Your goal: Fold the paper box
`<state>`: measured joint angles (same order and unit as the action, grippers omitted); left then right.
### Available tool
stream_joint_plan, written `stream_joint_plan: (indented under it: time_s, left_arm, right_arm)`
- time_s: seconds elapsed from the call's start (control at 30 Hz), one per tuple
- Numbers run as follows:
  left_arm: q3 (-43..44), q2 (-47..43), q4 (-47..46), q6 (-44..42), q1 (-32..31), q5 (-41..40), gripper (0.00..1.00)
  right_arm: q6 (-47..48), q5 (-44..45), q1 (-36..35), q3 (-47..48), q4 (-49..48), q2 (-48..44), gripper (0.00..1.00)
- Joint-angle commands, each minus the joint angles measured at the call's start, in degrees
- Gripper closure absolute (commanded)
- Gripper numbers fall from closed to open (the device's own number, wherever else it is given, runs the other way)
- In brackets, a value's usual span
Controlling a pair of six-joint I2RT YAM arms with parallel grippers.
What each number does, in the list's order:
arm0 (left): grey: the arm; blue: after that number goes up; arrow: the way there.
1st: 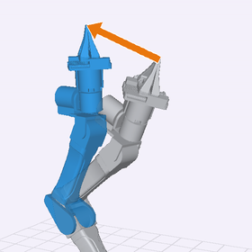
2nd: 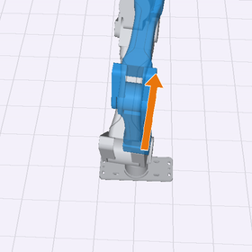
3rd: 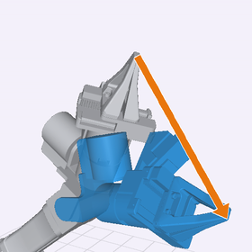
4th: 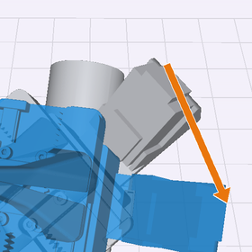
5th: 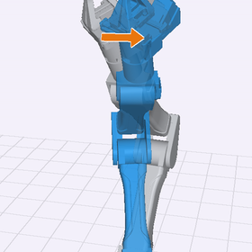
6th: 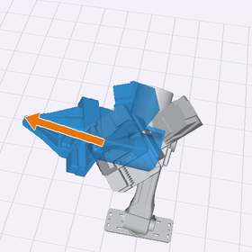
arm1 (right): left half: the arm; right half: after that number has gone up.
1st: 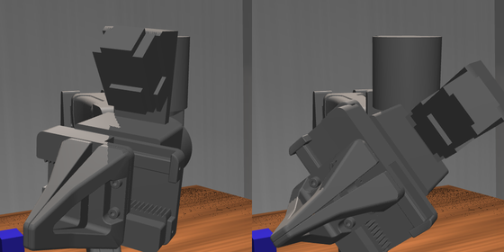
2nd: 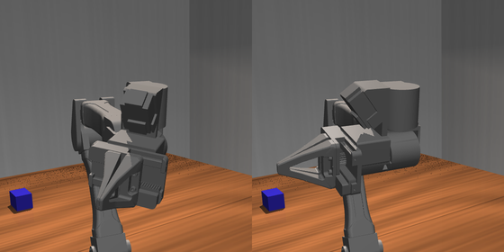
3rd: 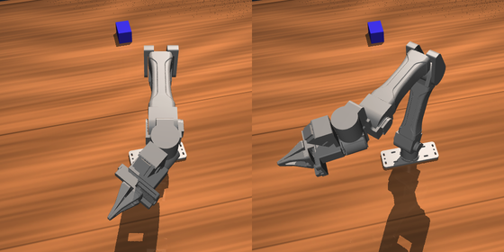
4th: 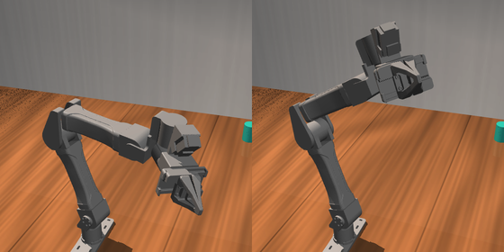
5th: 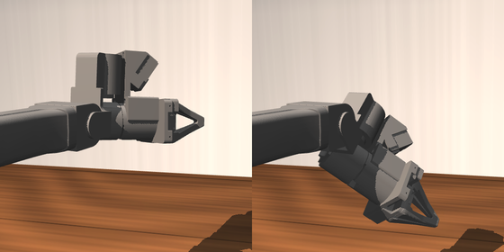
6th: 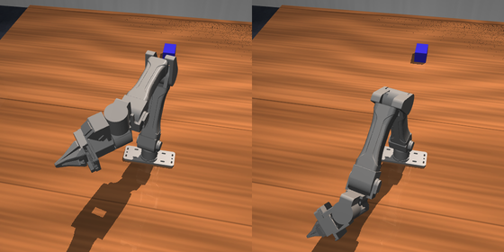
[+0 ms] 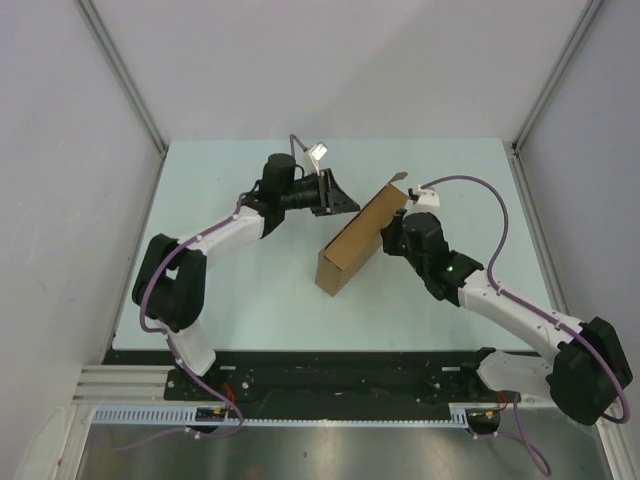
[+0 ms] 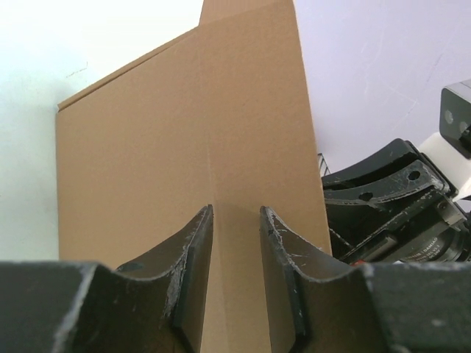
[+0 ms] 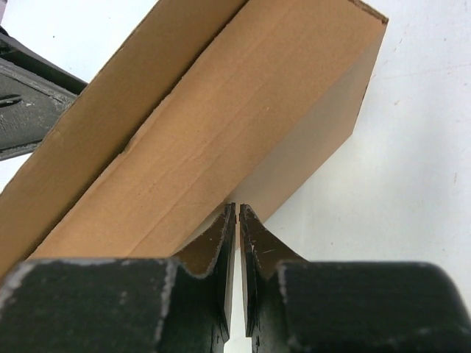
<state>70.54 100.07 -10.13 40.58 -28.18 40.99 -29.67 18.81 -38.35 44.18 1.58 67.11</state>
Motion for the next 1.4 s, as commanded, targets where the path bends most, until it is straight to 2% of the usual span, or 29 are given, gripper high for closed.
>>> stream_joint_plan:
  time_s: [0.0,0.63,0.7,0.8,0.83,0.93,1.17,1.37]
  left_arm:
    - [2.67,-0.84,0.81,-1.03,0.67,2.07,0.63]
    - [2.76,-0.05,0.81,-0.94,2.34,2.07,0.62]
    - [2.67,-0.14,0.9,-1.03,2.43,2.25,0.62]
    - [2.58,-0.23,0.9,-1.11,2.52,2.25,0.62]
    - [2.58,-0.32,0.9,-1.11,2.61,2.16,0.62]
    - [2.58,-0.23,0.73,-1.03,2.7,2.25,0.62]
    - [2.58,0.3,0.46,-0.68,2.7,2.51,0.62]
    - [2.84,0.83,0.37,-0.68,2.7,2.78,0.62]
  right_arm:
    - [2.34,1.14,0.55,2.75,-1.76,-1.72,0.89]
    - [4.27,1.05,7.31,3.98,0.7,-4.79,0.87]
    - [4.97,1.32,9.42,3.98,-0.78,-5.15,0.84]
    - [7.6,1.85,11.71,4.77,-3.86,-5.24,0.71]
    - [8.48,1.67,12.15,4.86,-4.65,-5.15,0.63]
    - [9.63,-3.06,15.48,6.17,-6.94,-3.22,0.54]
    - [10.77,-11.5,21.29,9.34,-15.89,3.45,0.52]
    - [10.87,-22.83,26.21,13.64,-19.16,10.14,0.5]
